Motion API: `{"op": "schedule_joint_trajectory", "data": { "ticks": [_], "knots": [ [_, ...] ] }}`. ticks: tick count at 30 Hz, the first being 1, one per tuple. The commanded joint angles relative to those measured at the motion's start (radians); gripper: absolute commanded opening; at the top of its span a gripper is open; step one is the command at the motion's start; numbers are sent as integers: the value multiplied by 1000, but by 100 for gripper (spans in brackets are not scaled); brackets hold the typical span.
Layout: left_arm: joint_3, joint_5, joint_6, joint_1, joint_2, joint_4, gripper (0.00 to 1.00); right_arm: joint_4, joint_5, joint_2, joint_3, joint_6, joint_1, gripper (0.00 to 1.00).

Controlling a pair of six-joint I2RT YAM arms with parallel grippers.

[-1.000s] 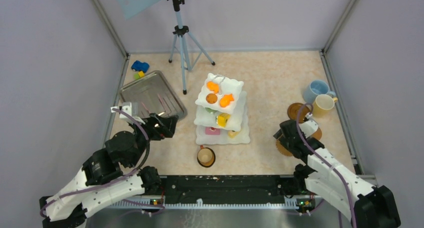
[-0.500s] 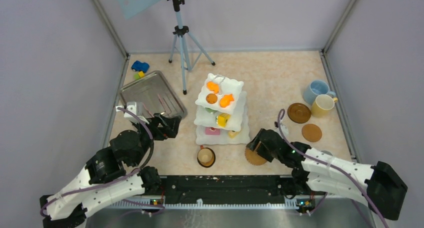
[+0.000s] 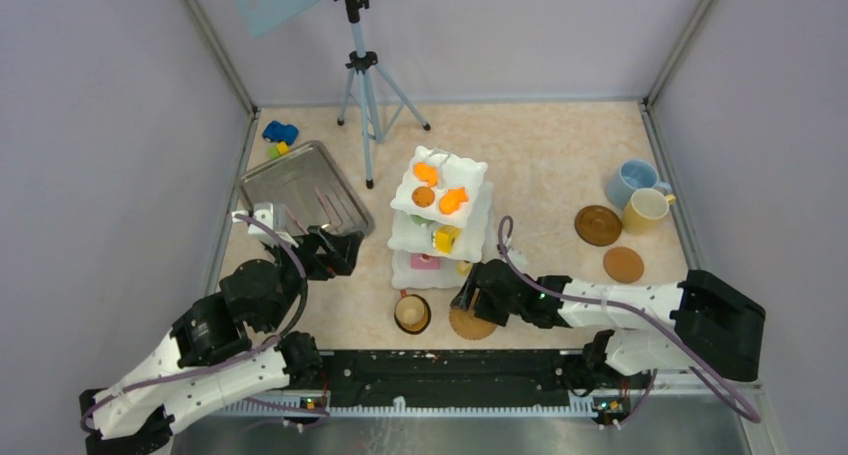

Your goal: Serve the afternoon tea

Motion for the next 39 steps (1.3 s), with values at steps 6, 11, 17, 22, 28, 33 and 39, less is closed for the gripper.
{"op": "schedule_joint_trajectory", "data": {
  "ticks": [6,11,17,22,28,33,39],
  "knots": [
    [7,-11,-15,1,-18,4,99,31,-36,81,0,-51,15,67],
    [3,-6,-16,2,-12,8,99,-77,113,-21,92,-145,68,71],
    [-1,-14,-4,2,-7,18,99,-322,285,-275,132,-187,89,87],
    [-12,-4,-5,1,7,32,99,-624,463,-394,155,-99,88,90],
    [-17,7,-3,2,8,46,99,-859,628,-447,186,44,32,90],
    [-16,11,-4,2,1,41,99,-785,646,-508,197,-158,-232,90],
    [-10,19,-5,3,-8,28,99,-590,419,-467,239,-389,-700,93]
  ]
}}
